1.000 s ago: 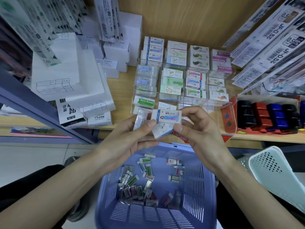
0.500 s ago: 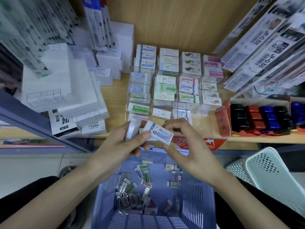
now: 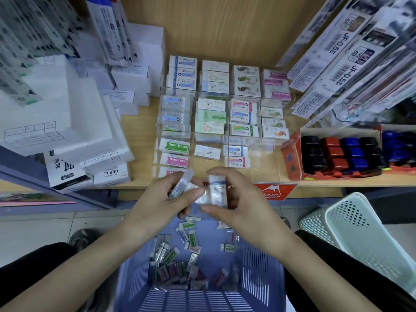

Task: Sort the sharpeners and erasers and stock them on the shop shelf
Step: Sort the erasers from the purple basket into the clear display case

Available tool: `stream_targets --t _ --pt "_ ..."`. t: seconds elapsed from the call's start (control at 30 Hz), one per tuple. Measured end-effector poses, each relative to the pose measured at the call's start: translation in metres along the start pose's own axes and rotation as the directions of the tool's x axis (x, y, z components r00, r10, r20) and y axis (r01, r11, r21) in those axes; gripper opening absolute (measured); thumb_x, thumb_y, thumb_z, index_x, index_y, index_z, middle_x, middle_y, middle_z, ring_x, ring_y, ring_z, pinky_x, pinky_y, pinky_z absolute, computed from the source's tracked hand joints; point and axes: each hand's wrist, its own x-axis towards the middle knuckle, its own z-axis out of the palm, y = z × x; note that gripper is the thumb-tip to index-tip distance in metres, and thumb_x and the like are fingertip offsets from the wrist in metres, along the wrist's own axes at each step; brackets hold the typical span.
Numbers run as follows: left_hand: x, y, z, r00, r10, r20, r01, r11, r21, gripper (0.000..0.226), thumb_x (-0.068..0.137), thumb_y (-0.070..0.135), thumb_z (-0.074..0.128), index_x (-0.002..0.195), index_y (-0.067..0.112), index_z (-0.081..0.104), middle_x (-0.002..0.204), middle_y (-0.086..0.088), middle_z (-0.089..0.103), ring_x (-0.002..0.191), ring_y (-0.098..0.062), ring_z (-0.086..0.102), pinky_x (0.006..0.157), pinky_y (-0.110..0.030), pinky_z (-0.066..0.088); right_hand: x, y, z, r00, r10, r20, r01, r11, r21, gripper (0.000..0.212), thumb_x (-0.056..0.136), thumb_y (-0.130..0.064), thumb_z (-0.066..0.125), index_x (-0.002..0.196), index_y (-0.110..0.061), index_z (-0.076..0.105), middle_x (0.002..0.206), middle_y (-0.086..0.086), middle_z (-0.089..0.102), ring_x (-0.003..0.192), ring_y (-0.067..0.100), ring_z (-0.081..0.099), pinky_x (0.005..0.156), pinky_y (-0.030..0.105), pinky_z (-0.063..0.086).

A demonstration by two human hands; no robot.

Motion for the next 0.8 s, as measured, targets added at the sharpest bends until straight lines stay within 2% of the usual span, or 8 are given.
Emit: stream_targets --t 0.03,0.1,0.23,0.37,0.47,0.6,0.73,0.8 --pt "0.0 0.001 -0.001 1.0 -0.006 -0.015 0.006 1.0 -0.015 0.022 0.074 0.03 0.062 0.087 0.013 0.066 0.05 -0.002 0.054 0.047 -0.011 0.05 0.049 -0.019 0.043 0.001 0.0 -0.003 0.995 0.082 -0.055 -0.074 0.989 0.124 0.04 0.074 -0.022 0.079 0.099 -0.034 0.05 0.089 0.0 0.059 0.073 0.01 0.058 0.065 0.025 0.052" --pt "0.0 0.003 -0.002 0.998 -0.007 -0.056 0.005 0.999 -0.038 0.009 0.075 0.029 0.062 0.074 0.02 0.065 0.051 -0.002 0.055 0.047 -0.01 0.051 0.049 -0.018 0.043 0.004 0.0 -0.013 0.961 0.209 -0.18 -0.145 0.939 0.313 0.034 0.074 -0.018 0.077 0.092 -0.019 0.048 0.076 0.008 0.059 0.061 0.016 0.061 0.053 0.027 0.052" --pt "0.0 0.004 -0.002 0.996 -0.009 -0.091 0.004 0.999 -0.053 0.023 0.081 0.021 0.062 0.058 0.028 0.064 0.051 -0.001 0.055 0.046 -0.007 0.05 0.048 -0.017 0.044 0.011 0.009 -0.03 0.853 0.326 -0.407 -0.153 0.903 0.402 0.029 0.081 -0.023 0.071 0.083 -0.01 0.046 0.054 -0.001 0.063 0.045 0.005 0.056 0.044 0.017 0.039" --pt "0.001 0.006 -0.001 0.995 -0.032 -0.091 0.026 0.997 -0.069 0.007 0.078 0.025 0.062 0.079 0.018 0.065 0.051 0.0 0.055 0.047 -0.007 0.05 0.048 -0.018 0.044 0.017 0.02 -0.043 0.775 0.377 -0.507 -0.153 0.89 0.429 0.024 0.086 -0.023 0.067 0.083 -0.012 0.046 0.048 -0.002 0.056 0.039 0.012 0.047 0.042 0.025 0.038" --pt "0.001 0.005 -0.002 0.994 -0.045 -0.099 0.038 0.996 -0.076 0.021 0.075 0.029 0.062 0.088 0.013 0.065 0.051 0.001 0.055 0.048 -0.008 0.05 0.049 -0.018 0.044 0.022 0.023 -0.048 0.798 0.274 -0.536 -0.189 0.96 0.208 0.015 0.089 -0.016 0.064 0.083 -0.014 0.05 0.072 0.007 0.062 0.041 0.012 0.056 0.042 0.027 0.046" --pt "0.0 0.005 -0.004 0.994 -0.047 -0.098 0.039 0.996 -0.086 0.027 0.073 0.033 0.061 0.091 0.014 0.066 0.051 0.002 0.055 0.05 -0.009 0.051 0.05 -0.018 0.044 0.032 0.025 -0.047 0.871 0.283 -0.401 -0.277 0.958 0.074 0.011 0.092 -0.007 0.056 0.094 -0.017 0.059 0.088 -0.001 0.058 0.061 0.013 0.069 0.066 0.042 0.058" --pt "0.0 0.003 -0.007 0.993 -0.053 -0.101 0.043 0.995 -0.094 0.025 0.072 0.033 0.061 0.09 0.016 0.065 0.051 0.001 0.055 0.05 -0.008 0.051 0.049 -0.018 0.043 0.041 0.025 -0.045 0.889 0.254 -0.38 -0.339 0.924 -0.176 0.019 0.089 -0.008 0.059 0.105 -0.013 0.066 0.097 0.0 0.065 0.072 0.013 0.066 0.061 0.023 0.051" --pt "0.0 0.004 -0.007 0.994 -0.05 -0.101 0.041 0.995 -0.093 0.024 0.072 0.033 0.061 0.089 0.016 0.065 0.051 0.001 0.055 0.05 -0.008 0.05 0.048 -0.017 0.042 0.042 0.026 -0.044 0.884 0.233 -0.405 -0.379 0.865 -0.33 0.016 0.087 -0.015 0.063 0.102 -0.018 0.068 0.097 -0.002 0.068 0.083 0.014 0.063 0.068 0.025 0.048"
